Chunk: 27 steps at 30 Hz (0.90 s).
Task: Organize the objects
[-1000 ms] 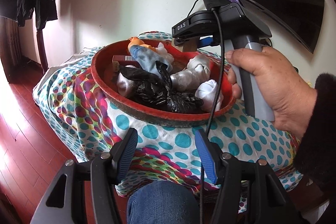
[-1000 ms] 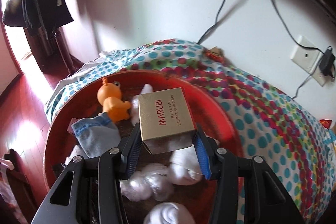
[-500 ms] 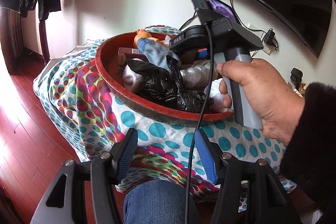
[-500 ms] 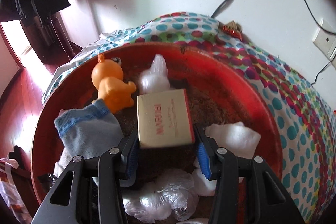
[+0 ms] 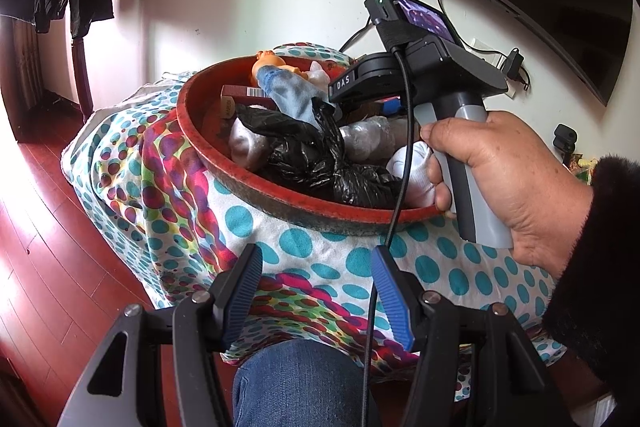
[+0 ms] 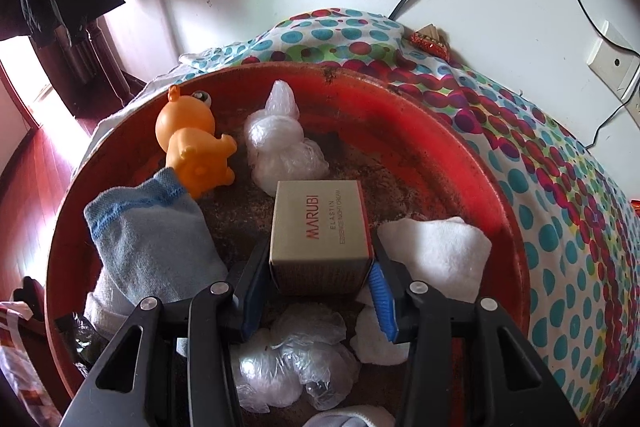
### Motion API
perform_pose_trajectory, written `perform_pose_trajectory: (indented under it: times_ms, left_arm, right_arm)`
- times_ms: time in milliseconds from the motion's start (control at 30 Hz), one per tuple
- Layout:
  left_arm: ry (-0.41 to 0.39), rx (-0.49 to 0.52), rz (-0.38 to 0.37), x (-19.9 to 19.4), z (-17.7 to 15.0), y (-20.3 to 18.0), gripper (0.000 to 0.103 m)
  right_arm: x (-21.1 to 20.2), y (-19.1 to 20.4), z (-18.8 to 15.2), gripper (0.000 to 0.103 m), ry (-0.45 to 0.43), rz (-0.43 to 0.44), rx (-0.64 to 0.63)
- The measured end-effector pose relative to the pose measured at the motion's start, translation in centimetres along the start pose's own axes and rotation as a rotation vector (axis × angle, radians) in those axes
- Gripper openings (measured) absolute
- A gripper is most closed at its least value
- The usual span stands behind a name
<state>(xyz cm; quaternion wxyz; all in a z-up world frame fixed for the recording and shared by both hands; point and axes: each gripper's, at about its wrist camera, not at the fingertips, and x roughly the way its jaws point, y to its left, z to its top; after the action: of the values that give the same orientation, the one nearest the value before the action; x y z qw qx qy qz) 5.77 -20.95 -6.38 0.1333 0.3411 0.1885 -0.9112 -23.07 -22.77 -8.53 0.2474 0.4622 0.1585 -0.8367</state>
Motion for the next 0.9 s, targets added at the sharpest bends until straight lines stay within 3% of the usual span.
perform_pose_trajectory:
  times_ms: [200, 233, 367, 567, 700, 733, 767, 800, 900]
  left_arm:
    - [0.006, -0.002, 0.000, 0.1, 0.1, 0.0, 0.058]
    - [0.010, -0.002, 0.001, 0.2, 0.0, 0.1, 0.058]
    - [0.009, 0.007, 0.002, 0.2, 0.0, -0.2, 0.058]
    - [-0.014, 0.022, 0.003, -0.2, 0.0, -0.6, 0.058]
    - [-0.046, 0.045, 0.012, -0.8, 0.0, -1.3, 0.058]
    - [-0.050, 0.061, 0.021, -0.8, 0.0, -1.7, 0.061]
    - [-0.052, 0.071, 0.027, -0.8, 0.0, -1.9, 0.073]
    - [-0.060, 0.082, 0.026, -0.9, -0.1, -2.2, 0.077]
    - [-0.110, 0.096, 0.022, -1.8, -0.2, -2.9, 0.080]
  right_arm:
    - [-0.1, 0.1, -0.4, 0.043, -0.003, -0.010, -0.004]
    - [-0.1, 0.0, -0.4, 0.045, -0.005, -0.005, -0.003]
    - [-0.6, -0.2, -0.6, 0.081, -0.017, -0.010, 0.007]
    - [-2.5, -0.5, -1.3, 0.090, -0.079, -0.081, 0.001]
    - [-4.9, -1.4, -2.0, 0.090, -0.154, -0.116, 0.016]
    - [-5.5, -1.7, -2.2, 0.091, -0.169, -0.124, 0.019]
    - [-6.3, -2.2, -2.5, 0.092, -0.189, -0.127, 0.021]
    - [-6.9, -2.6, -2.7, 0.093, -0.202, -0.139, 0.021]
    - [-8.8, -4.0, -3.6, 0.099, -0.231, -0.175, 0.025]
